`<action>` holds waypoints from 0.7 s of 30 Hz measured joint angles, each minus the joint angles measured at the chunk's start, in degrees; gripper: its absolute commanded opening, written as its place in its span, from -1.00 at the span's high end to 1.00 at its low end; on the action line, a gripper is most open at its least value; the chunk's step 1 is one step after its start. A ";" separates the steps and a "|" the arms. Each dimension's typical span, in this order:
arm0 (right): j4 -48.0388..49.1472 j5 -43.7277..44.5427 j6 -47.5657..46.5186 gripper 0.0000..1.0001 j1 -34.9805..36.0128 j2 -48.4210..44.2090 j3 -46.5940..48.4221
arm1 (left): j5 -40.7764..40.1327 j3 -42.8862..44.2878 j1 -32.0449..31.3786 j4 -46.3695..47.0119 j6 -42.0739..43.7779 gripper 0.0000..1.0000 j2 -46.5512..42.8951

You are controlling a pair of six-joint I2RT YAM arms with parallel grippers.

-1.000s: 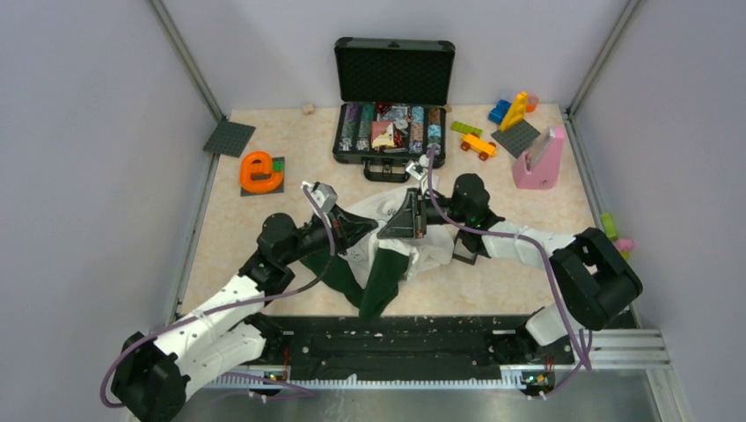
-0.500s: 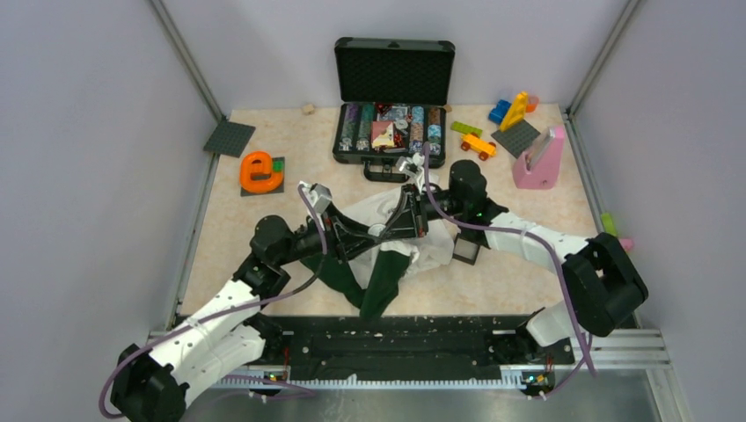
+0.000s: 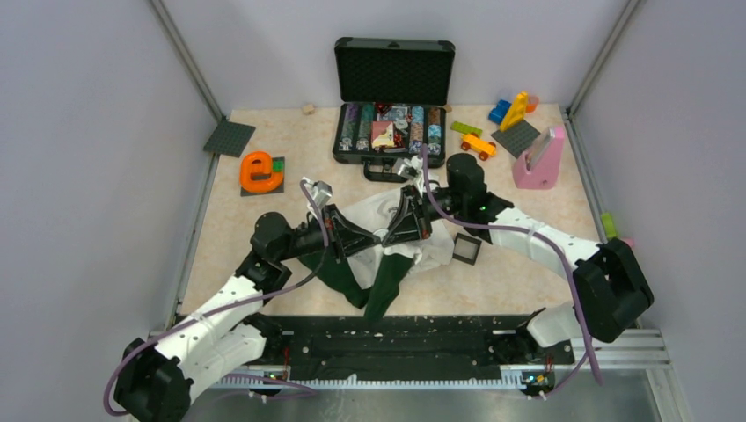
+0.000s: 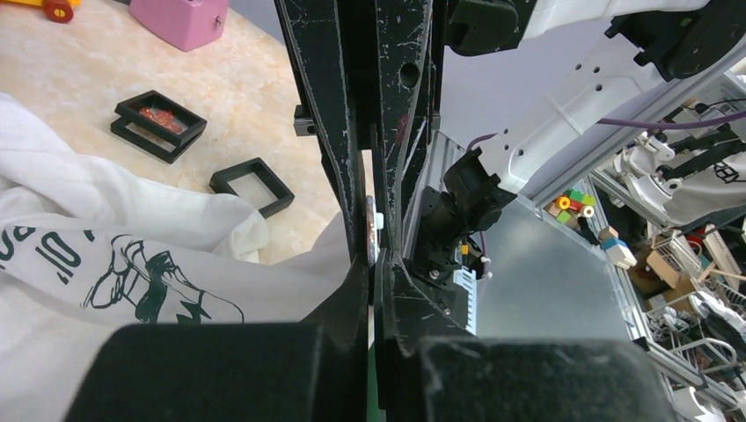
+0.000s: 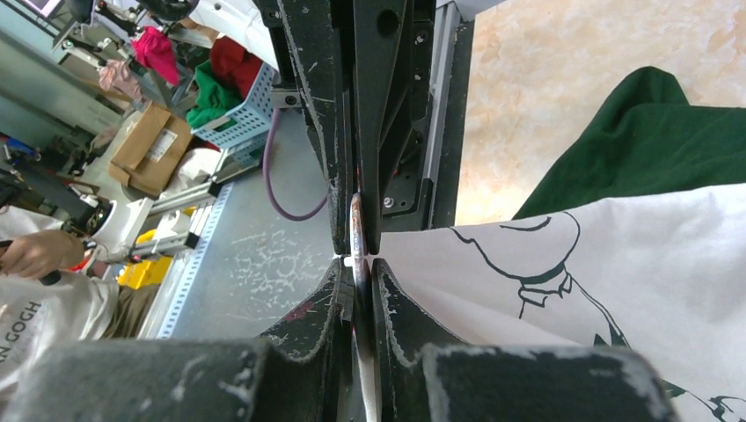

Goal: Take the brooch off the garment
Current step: Remove the brooch from the clothes.

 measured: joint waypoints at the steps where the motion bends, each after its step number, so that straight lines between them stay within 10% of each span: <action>1: -0.44 0.00 -0.24 0.71 0.00 -0.02 0.00 | 0.22 0.00 0.00 0.11 0.00 1.00 0.22; 8: 1.14 4.46 1.44 -0.12 -0.13 -1.38 -1.42 | -1.81 -0.20 -0.02 -0.59 0.74 1.00 -1.51; 21: 25.59 21.62 14.47 -0.35 -0.07 -9.07 -16.09 | -12.81 -5.70 -0.02 1.27 2.14 1.00 -11.06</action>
